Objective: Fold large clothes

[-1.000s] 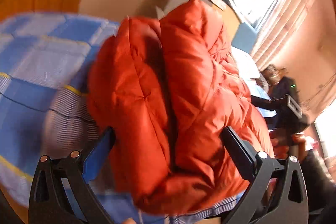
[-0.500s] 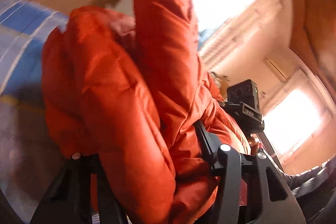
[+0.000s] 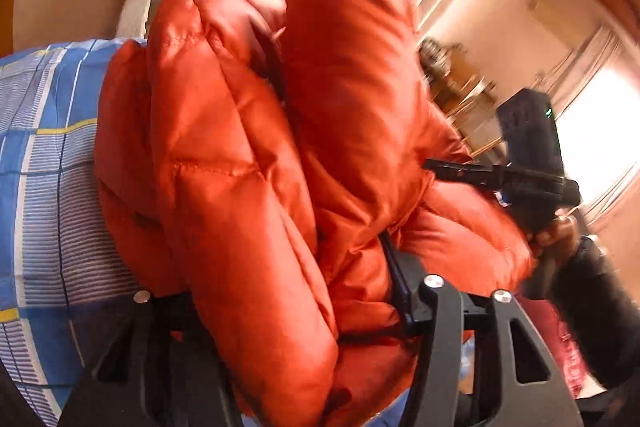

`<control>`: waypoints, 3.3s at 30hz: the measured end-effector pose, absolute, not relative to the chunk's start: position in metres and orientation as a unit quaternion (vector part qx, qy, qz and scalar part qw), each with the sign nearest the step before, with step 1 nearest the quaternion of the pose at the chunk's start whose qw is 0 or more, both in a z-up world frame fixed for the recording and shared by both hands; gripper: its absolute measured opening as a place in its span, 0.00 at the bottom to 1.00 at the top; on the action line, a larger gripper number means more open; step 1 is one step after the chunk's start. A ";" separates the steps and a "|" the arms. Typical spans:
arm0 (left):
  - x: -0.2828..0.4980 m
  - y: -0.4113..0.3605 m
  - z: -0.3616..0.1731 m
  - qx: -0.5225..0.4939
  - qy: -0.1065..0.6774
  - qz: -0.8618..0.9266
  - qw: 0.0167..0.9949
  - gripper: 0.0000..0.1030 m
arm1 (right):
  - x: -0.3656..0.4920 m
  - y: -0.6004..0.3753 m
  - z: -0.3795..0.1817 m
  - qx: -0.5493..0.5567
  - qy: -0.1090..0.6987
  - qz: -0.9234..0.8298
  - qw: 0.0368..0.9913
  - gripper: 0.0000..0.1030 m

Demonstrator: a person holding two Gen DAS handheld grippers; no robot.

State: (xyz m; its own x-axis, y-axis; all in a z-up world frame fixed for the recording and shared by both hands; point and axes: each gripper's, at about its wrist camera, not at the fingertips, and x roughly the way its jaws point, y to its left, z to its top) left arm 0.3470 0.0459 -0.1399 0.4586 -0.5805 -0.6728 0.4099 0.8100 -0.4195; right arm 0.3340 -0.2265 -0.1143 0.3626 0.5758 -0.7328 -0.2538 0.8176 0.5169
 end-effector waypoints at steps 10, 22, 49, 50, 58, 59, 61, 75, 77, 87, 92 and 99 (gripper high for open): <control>0.322 0.040 -0.099 -0.039 0.374 -0.180 0.909 0.91 | 0.283 -0.225 -0.093 0.136 0.460 0.154 0.864 0.88; 0.256 0.043 -0.060 -0.016 0.322 -0.098 0.942 0.98 | 0.180 -0.185 -0.042 0.088 0.370 0.012 0.925 0.92; 0.107 0.039 -0.052 0.023 0.251 -0.037 0.967 0.98 | 0.036 -0.162 -0.031 0.036 0.303 -0.141 0.942 0.97; 0.106 0.043 -0.052 0.019 0.251 -0.035 0.967 0.98 | 0.034 -0.160 -0.030 0.035 0.299 -0.143 0.943 0.97; 0.103 0.050 -0.049 0.009 0.246 -0.032 0.969 0.98 | 0.028 -0.148 -0.031 0.009 0.290 -0.134 0.947 0.97; 0.103 0.048 -0.048 0.011 0.245 -0.035 0.969 0.98 | 0.028 -0.148 -0.031 0.010 0.289 -0.134 0.948 0.97; 0.100 0.045 -0.047 0.014 0.241 -0.043 0.969 0.98 | 0.026 -0.149 -0.030 0.008 0.285 -0.139 0.948 0.97; 0.096 0.039 -0.049 0.024 0.245 -0.054 0.968 0.98 | 0.023 -0.151 -0.033 0.010 0.288 -0.148 0.946 0.97; 0.096 0.039 -0.049 0.026 0.245 -0.055 0.968 0.98 | 0.023 -0.150 -0.033 0.009 0.289 -0.148 0.946 0.97; 0.099 0.043 -0.050 0.023 0.250 -0.054 0.966 0.98 | 0.022 -0.150 -0.035 0.010 0.290 -0.153 0.945 0.97; 0.099 0.043 -0.049 0.023 0.250 -0.057 0.966 0.98 | 0.022 -0.150 -0.035 0.012 0.292 -0.150 0.945 0.97; 0.099 0.045 -0.048 0.020 0.250 -0.061 0.966 0.98 | 0.023 -0.148 -0.035 0.005 0.290 -0.148 0.946 0.97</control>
